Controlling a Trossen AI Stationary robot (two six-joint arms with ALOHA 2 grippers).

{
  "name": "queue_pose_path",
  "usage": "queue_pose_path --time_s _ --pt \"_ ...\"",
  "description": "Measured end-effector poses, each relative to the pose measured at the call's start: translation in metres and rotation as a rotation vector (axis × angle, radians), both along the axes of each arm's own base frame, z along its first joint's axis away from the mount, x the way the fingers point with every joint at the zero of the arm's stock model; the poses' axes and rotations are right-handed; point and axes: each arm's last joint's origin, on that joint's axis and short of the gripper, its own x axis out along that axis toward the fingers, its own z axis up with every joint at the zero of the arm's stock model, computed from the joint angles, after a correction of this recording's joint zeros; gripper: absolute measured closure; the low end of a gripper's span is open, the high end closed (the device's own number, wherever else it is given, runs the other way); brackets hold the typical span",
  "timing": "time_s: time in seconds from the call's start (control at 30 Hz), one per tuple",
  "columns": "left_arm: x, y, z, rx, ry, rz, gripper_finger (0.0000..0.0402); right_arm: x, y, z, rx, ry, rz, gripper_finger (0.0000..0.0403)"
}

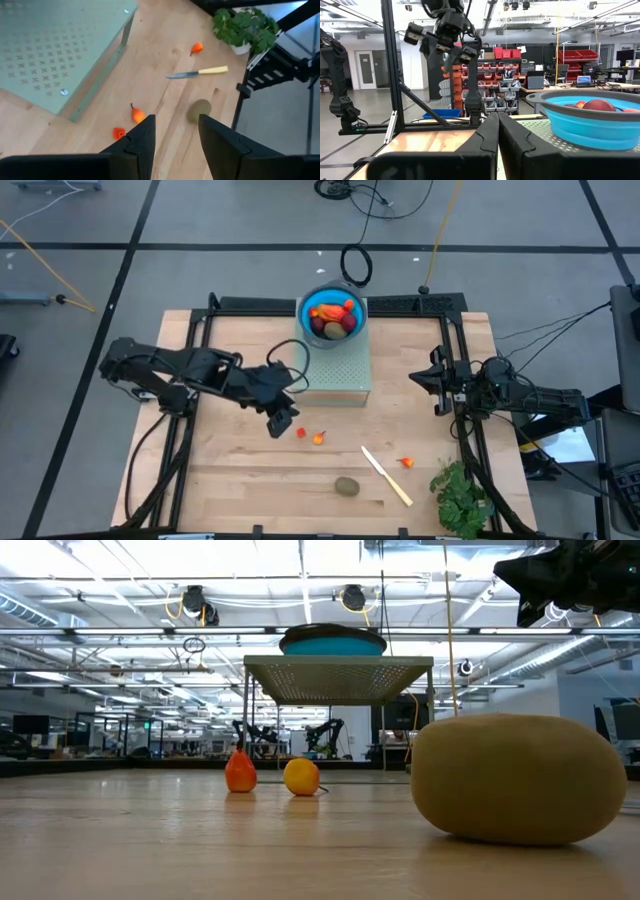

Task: Pick & Place Fruit
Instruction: Put the peach into the blue strainer bowl on the shelf

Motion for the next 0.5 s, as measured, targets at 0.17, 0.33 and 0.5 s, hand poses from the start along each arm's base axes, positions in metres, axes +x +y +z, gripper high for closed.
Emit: queue_pose_path --time_s 0.17,0.33,0.5 --pt "0.006 -0.007 -0.009 0.008 0.035 0.022 0.0232 0.0 0.0 0.0 0.0 0.001 0.0 0.0403" --pt "0.01 -0.005 -0.023 0.052 0.141 0.042 0.0205 0.0 0.0 0.0 0.0 0.001 0.0 0.0403" --pt "0.015 -0.005 -0.04 0.076 0.266 0.047 0.0173 0.0 0.0 0.0 0.0 0.002 0.0 0.0403"
